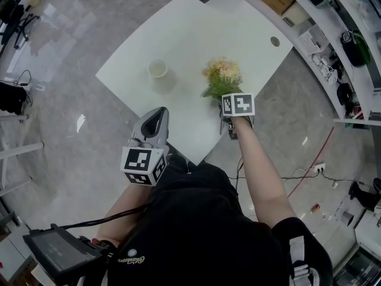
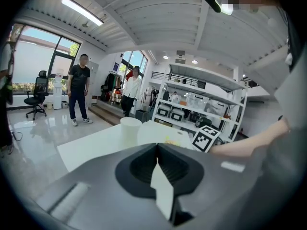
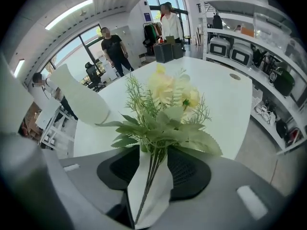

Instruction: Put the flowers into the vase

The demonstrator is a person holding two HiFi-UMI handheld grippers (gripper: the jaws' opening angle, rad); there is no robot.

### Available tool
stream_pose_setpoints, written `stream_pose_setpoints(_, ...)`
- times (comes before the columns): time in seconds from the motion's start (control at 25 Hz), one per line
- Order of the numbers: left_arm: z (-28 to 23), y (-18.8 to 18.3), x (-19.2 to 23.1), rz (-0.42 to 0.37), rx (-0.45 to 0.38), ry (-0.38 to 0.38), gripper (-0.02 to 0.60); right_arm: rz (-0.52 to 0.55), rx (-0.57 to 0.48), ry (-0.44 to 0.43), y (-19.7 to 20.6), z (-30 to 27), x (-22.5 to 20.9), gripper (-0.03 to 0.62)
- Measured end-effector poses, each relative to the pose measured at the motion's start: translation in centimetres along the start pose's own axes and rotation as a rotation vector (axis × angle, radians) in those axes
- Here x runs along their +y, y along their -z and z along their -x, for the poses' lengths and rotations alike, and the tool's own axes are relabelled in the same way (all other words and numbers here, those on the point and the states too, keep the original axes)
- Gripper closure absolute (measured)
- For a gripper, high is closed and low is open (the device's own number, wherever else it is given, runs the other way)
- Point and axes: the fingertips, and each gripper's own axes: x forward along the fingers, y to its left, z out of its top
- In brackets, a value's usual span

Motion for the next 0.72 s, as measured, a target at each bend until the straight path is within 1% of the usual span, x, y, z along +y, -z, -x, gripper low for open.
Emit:
stream_pose_setpoints(0.16,-0.6,0.1,0.7,0.005,0.005,0.006,0.574,-0.006,0.063,-0.021,-0.4,-1.6,-0.5,0.442)
stream_pose_setpoints(0.44,-0.3,0.2,0.9,0.009,0.008,0.008,0.574,-0.052,0.177,-0.090,-0.2,-2.3,-0.6,0.462)
stream_pose_setpoints(0.56,-0.3,0.3,1.0,0.009,0.009,0.005,0.574,-0.051,0.189,-0.087,-0.4,-2.5,-0.7,0.484)
stream_pose_setpoints(0.72,-0.2,0.4,1.1,0.008,0.007,0.005,0.574,-0.042,0.180,-0.073,-0.6,-2.4,-0.8,0.510)
